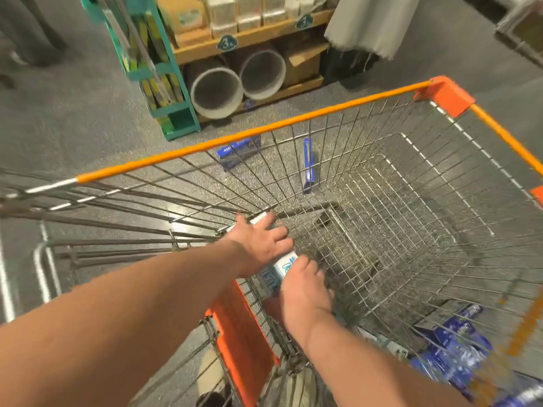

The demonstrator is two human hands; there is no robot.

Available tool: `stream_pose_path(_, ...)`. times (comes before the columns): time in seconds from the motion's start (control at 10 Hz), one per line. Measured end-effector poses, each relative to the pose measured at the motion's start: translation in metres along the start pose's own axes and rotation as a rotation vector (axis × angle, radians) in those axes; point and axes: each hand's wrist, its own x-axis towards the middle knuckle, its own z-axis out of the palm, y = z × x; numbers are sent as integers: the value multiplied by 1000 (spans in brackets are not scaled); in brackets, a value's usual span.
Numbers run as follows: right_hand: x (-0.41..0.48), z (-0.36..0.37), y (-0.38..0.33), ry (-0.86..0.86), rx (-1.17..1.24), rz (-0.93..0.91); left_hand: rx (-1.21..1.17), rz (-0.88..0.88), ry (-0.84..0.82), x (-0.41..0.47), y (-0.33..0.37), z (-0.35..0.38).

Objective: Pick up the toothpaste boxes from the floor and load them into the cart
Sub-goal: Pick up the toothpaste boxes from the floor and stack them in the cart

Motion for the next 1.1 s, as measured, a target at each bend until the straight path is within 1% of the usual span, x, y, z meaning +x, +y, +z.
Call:
stream_pose_path(0.1,9,29,7,-48,-47,-2,-19,33,-9,14,7,25)
stream_pose_path(0.2,13,48,11,-53,-77,24,-13,62,-33,24,13,45)
stream_pose_path(0.3,17,70,11,29,-44,34,-10,75,-55,30,15,54)
stream_pose_path(0.4,23,89,9,108,29,-6,-12,81,-82,33,13,60)
stream_pose_path(0.5,27,110,18,68,-36,-67,-28,81,-114,37,15,68)
stream_pose_path(0.6,23,121,22,-158,88,-49,-69,88,-183,39,18,74)
stream_pose_path(0.7,27,131,18,-238,248,-13,-95,87,-216,38,18,70)
stream_pose_path(0.8,22,129,22,-147,-74,-6,-140,83,-241,37,17,70)
stream_pose_path(0.9,21,122,15,-107,53,67,-138,74,-239,36,16,75)
stream_pose_path(1.0,13,112,29,-221,-63,-63,-98,104,-260,33,17,70)
stream_pose_path(1.1,20,78,20,-276,-18,-42,-102,87,-253,27,16,56)
